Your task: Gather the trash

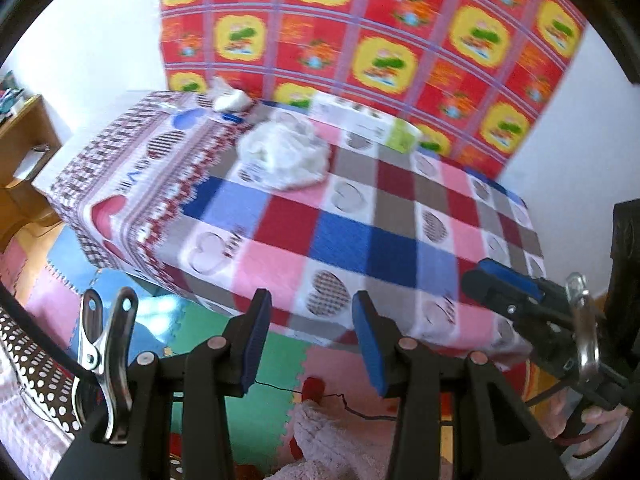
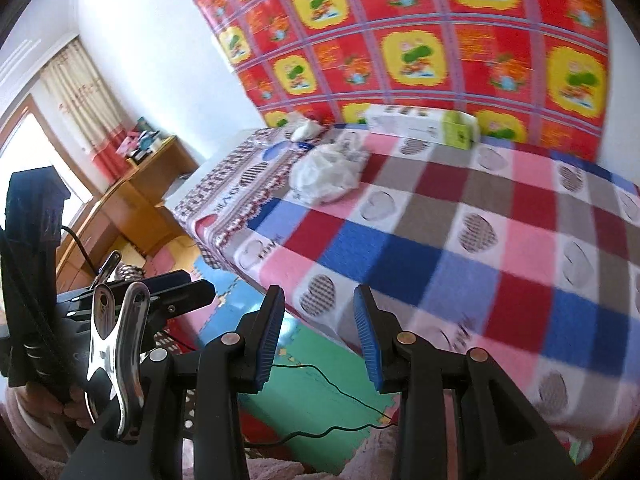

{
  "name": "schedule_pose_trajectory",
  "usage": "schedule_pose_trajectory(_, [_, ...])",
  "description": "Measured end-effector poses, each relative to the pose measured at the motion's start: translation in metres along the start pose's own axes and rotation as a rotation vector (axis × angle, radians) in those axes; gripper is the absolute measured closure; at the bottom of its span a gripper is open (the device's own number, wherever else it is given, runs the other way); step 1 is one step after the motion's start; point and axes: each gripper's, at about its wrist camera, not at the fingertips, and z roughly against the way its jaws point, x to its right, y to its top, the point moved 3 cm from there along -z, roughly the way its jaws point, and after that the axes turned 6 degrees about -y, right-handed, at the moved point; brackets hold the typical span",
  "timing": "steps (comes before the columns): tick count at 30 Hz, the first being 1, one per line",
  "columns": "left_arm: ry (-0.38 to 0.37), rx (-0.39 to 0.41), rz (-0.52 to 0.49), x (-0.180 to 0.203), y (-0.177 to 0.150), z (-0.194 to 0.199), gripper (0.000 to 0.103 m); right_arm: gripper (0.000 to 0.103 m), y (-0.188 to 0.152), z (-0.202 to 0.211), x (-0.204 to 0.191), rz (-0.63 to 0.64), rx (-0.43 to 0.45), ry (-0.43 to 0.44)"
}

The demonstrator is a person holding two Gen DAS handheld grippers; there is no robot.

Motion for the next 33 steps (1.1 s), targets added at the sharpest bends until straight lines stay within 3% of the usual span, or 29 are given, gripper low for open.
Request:
schedule_pose_trajectory(7, [0.064,0.027,0.07,-0.038,0.043,-0.017,0.059,0.066,0.048,-0.041,-0.009,0.036,-0.022,0.064])
schedule_pose_trajectory(15, [0.085,0.03,0.151,-0.07,0.092,-0.05,0.059,0.064,0.098,-0.091,-0.004,0.052,-0.073,0.102])
schedule_pose_trajectory(23, [0.072,0.015,0.157,-0.104,0.133,-0.075,0.059,0.059,0.123,-0.132,0.004,-0.008,-0.104,0.043])
schedule_pose_trajectory(33, [0.076,-0.01,0.117,-0.182,0.195,-0.099,0.059,0.052,0.137,-0.165,-0.003,-0.151,-0.105,-0.055])
